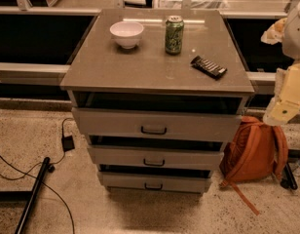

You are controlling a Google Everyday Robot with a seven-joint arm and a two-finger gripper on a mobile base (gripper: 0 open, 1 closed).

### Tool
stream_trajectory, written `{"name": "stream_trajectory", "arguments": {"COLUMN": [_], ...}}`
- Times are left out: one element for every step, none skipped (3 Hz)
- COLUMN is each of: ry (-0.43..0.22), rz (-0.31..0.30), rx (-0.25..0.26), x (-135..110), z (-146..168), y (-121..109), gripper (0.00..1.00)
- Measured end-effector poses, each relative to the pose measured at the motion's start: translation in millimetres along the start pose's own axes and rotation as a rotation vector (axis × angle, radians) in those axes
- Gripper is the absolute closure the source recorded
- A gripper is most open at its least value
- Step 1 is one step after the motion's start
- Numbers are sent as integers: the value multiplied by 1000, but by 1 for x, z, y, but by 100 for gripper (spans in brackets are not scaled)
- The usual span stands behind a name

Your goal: Open bottom drawer

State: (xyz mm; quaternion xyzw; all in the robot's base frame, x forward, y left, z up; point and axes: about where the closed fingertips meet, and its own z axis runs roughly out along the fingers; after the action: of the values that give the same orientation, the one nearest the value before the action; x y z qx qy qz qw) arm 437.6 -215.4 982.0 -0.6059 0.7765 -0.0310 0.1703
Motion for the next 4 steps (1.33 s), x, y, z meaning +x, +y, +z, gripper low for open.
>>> {"name": "stream_trajectory", "arguments": {"ry": [-162,-370,-470,-473], "rz": [-4,50,123,117], "rx": [-74,-168,-129,-124], "x": [24,44,60,58], "z": [67,163,185,188], "y": [14,51,48,49], "gripper": [0,0,0,0]}}
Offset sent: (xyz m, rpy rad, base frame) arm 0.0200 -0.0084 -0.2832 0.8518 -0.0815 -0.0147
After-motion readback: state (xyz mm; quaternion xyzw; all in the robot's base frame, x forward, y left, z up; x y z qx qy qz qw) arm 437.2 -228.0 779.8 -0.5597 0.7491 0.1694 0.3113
